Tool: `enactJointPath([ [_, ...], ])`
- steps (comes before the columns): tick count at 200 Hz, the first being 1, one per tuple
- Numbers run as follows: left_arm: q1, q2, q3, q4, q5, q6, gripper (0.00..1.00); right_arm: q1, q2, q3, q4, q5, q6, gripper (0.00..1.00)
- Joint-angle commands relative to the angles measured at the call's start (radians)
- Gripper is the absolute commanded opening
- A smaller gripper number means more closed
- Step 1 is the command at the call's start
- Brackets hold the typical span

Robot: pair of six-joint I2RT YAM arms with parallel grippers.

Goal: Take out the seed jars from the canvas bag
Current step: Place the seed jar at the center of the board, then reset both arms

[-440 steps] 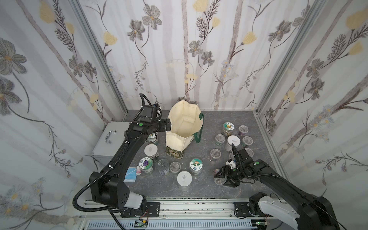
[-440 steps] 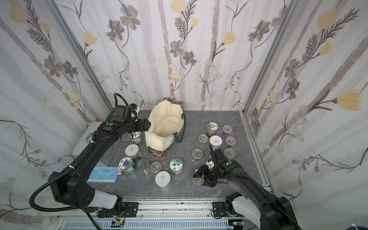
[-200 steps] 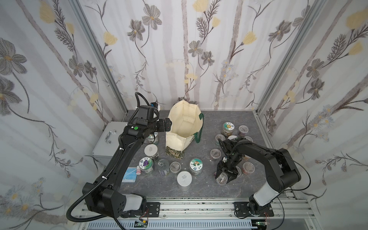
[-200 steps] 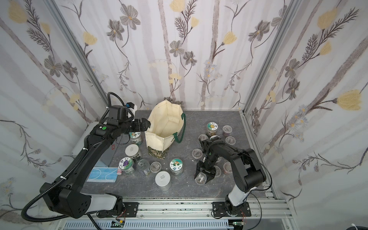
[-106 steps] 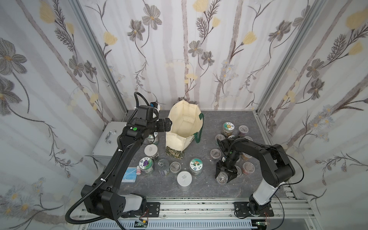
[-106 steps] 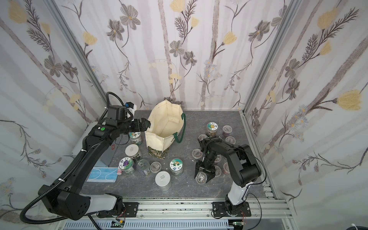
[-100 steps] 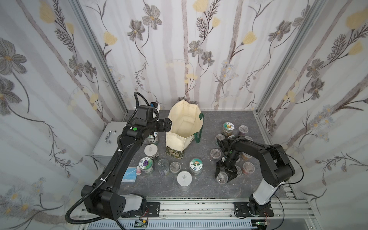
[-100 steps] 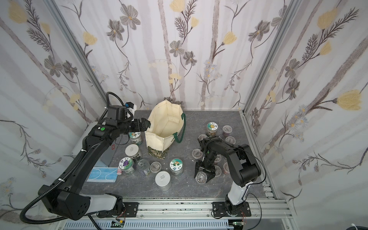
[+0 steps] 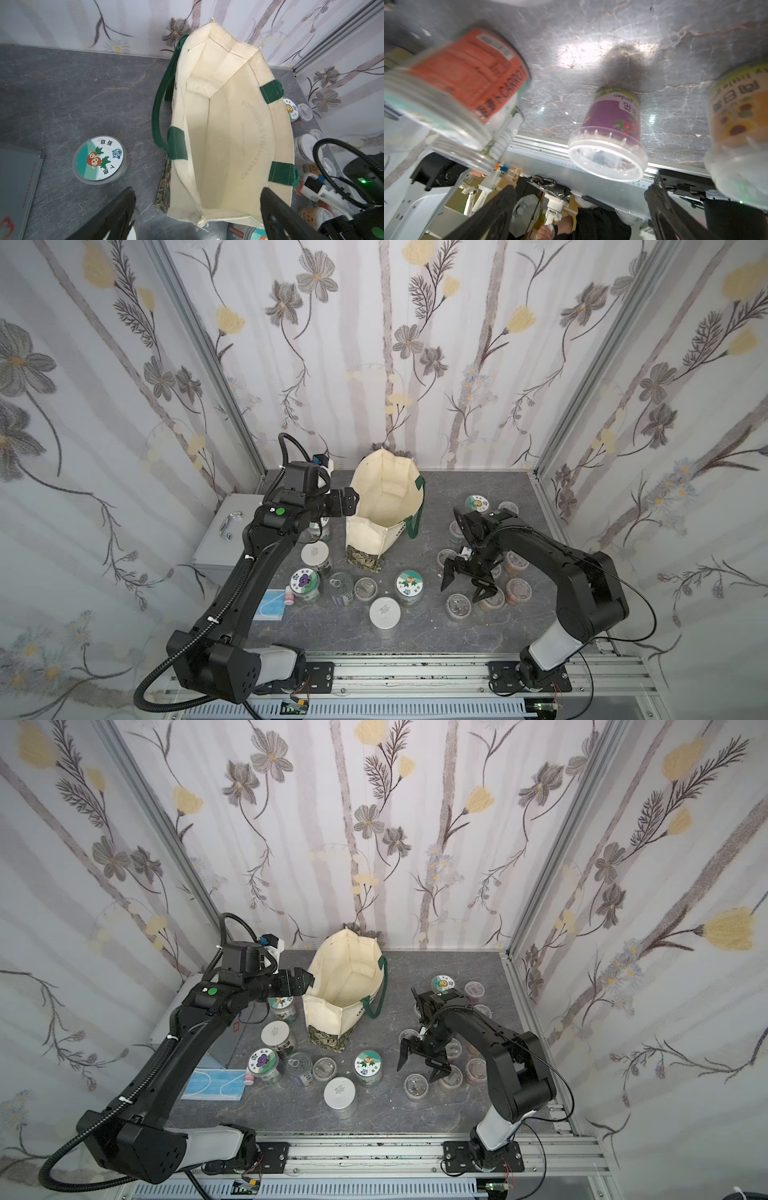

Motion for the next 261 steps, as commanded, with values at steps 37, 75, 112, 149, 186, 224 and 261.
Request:
enactJointPath([
  [37, 0.001, -0.082, -0.056, 0.125, -0.017, -0.008, 1.00, 0.041, -0.258, 0.023, 0.222, 0.122, 0.138, 1.00],
  [75, 0.000, -0.188, -0.087, 0.133, -0.080, -0.068, 1.00, 0.065, -0.458, -0.006, 0.476, 0.298, 0.137, 1.00],
  [112, 0.000, -0.356, -0.162, 0.071, -0.219, -0.136, 1.00, 0.075, -0.742, -0.230, 0.809, 0.466, 0.119, 1.00],
  [149, -0.001, -0.520, -0.268, -0.022, -0.384, -0.200, 1.00, 0.074, -1.034, -0.503, 1.123, 0.652, 0.022, 1.00],
  [186, 0.002, -0.538, -0.345, -0.070, -0.517, -0.236, 1.00, -0.046, -1.104, -0.641, 1.247, 0.798, -0.079, 1.00],
  [224, 0.001, -0.410, -0.416, 0.028, -0.640, -0.218, 1.00, -0.353, -0.959, -0.716, 1.451, 0.641, -0.081, 1.00],
  [261, 0.004, -0.295, -0.546, 0.254, -0.851, -0.104, 1.00, -0.547, -0.884, -0.856, 1.694, 0.703, -0.063, 1.00],
])
